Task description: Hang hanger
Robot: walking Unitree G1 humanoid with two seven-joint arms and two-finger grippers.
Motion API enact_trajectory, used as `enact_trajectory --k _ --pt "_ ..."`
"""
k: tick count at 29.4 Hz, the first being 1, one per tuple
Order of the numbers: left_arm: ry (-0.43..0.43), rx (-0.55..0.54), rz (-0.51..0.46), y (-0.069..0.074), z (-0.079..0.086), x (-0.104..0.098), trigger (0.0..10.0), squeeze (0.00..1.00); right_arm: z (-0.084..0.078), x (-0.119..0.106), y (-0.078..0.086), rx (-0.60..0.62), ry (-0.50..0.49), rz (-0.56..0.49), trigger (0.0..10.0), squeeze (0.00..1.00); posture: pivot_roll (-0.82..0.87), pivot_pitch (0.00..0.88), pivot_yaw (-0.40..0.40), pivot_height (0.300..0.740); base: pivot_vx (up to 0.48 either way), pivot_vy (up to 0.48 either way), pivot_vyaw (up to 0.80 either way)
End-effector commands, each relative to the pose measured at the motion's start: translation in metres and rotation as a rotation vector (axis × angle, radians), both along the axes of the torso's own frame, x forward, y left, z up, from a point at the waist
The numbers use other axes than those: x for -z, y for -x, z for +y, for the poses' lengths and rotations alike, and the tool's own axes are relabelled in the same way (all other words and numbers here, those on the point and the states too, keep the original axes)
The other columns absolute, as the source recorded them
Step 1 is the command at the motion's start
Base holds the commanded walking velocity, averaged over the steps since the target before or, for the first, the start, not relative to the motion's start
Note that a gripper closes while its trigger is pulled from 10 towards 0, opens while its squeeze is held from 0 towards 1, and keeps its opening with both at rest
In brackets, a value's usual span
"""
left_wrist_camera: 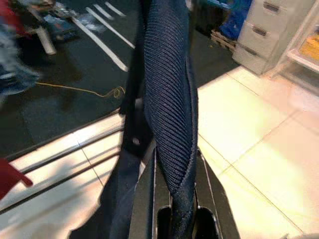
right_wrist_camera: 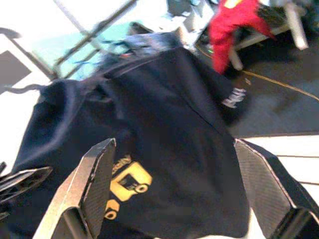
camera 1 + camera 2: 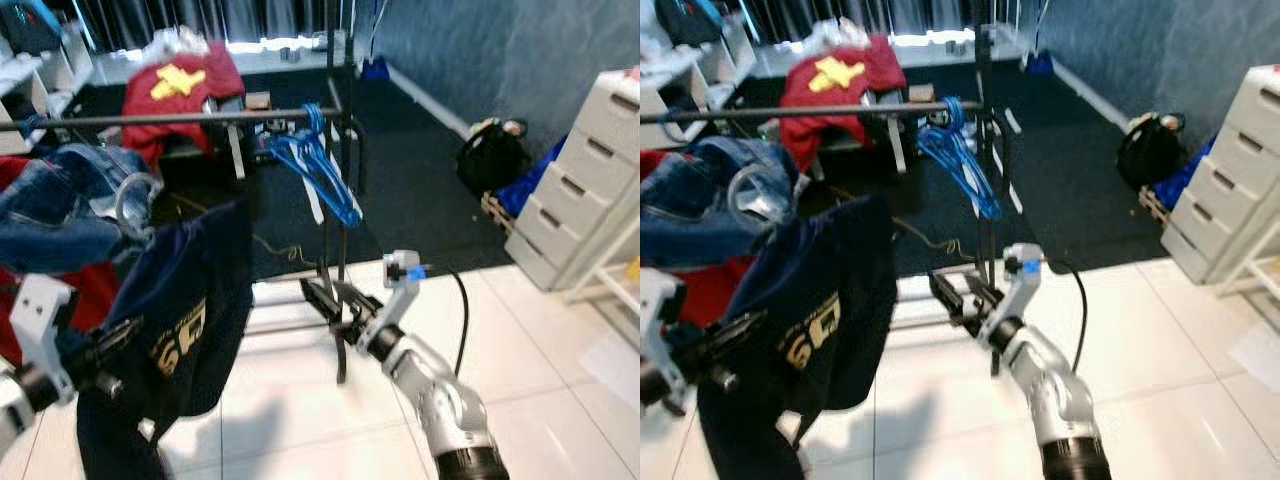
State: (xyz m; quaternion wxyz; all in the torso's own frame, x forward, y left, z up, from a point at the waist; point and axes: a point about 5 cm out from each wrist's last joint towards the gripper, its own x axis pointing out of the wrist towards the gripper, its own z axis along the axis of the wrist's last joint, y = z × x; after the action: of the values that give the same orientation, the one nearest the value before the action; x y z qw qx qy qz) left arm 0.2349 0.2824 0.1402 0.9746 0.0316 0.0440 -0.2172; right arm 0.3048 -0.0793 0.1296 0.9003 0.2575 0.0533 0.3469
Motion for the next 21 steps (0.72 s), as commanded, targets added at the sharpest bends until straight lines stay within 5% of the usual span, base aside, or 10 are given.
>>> enact_trajectory --k 1,3,6,9,21 --pt "0.047 -0.006 -0.030 -0.009 -0.019 0.005 10.0 0.00 0.003 -0.006 -0.003 -0.007 0.014 -0.030 10.0 0.00 -0.10 0.000 0.024 0.740 0.000 0.000 0.00" --pt "0.111 -0.020 -0.039 -0.015 -0.034 0.011 10.0 0.00 0.002 -0.007 -0.005 0.011 0.016 -0.037 10.0 0.00 -0.10 0.000 0.024 0.740 0.000 0.000 0.00" --pt "0.239 0.053 -0.025 -0.017 -0.090 0.027 10.0 0.00 0.000 -0.007 -0.008 0.023 0.060 -0.053 10.0 0.00 -0.10 0.000 0.022 0.740 0.000 0.000 0.00" --pt "0.248 0.070 -0.013 -0.014 -0.107 0.035 10.0 0.00 -0.002 -0.011 -0.009 0.005 0.067 -0.074 10.0 0.00 -0.10 0.000 0.018 0.740 0.000 0.000 0.00" --pt "0.223 -0.017 -0.058 -0.021 -0.104 0.034 10.0 0.00 -0.007 -0.023 -0.015 -0.039 0.102 -0.149 10.0 0.00 -0.09 0.000 0.010 0.740 0.000 0.000 0.44"
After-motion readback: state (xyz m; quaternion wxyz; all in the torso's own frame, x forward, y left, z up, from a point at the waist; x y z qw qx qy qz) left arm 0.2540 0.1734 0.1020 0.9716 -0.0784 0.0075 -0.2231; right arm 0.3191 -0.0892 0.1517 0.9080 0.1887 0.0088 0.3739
